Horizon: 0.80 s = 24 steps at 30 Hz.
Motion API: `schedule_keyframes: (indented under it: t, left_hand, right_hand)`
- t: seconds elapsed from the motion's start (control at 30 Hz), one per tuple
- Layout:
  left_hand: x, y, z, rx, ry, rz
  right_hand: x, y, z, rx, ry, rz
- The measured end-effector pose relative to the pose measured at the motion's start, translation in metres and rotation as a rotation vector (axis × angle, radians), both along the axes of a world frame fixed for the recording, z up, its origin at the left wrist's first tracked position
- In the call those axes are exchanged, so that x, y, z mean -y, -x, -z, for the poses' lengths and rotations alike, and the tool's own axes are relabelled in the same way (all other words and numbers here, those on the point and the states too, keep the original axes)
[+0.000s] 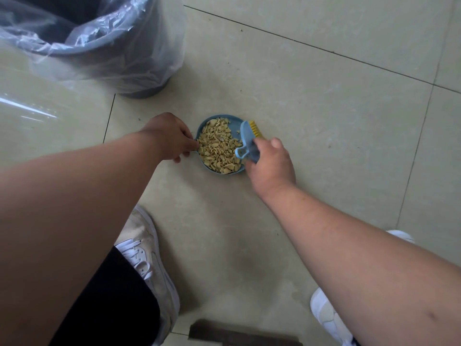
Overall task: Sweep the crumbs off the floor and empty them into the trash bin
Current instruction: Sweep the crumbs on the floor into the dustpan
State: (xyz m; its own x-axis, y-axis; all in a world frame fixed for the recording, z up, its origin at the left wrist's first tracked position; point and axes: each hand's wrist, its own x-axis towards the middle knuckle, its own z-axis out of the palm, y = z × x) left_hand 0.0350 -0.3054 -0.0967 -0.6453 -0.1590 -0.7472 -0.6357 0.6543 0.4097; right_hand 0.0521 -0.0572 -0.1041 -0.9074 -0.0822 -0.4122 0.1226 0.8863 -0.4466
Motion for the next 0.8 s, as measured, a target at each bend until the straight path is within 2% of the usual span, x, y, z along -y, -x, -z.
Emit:
schedule_keyframes:
  t: [0.33,0.53,0.67,0.8]
  left_hand:
    - [0.005,-0.004,0.005,-0.002,-0.016,-0.015]
    - [0.010,-0.011,0.007,-0.057,-0.048,-0.080]
    - [0.021,-0.018,0.010,-0.076,-0.066,-0.140]
    - [0.030,-0.022,0.010,-0.093,-0.058,-0.111]
  right_hand:
    - [0.026,-0.014,-0.006,0.024,0.114,-0.050]
    - [-0.009,-0.004,-0.015,-0.128,0.125,-0.003]
    - [-0.051,0.015,-0.012,-0.210,-0.006,0.161]
    - [-0.074,0.020,-0.011,-0.116,-0.102,0.212]
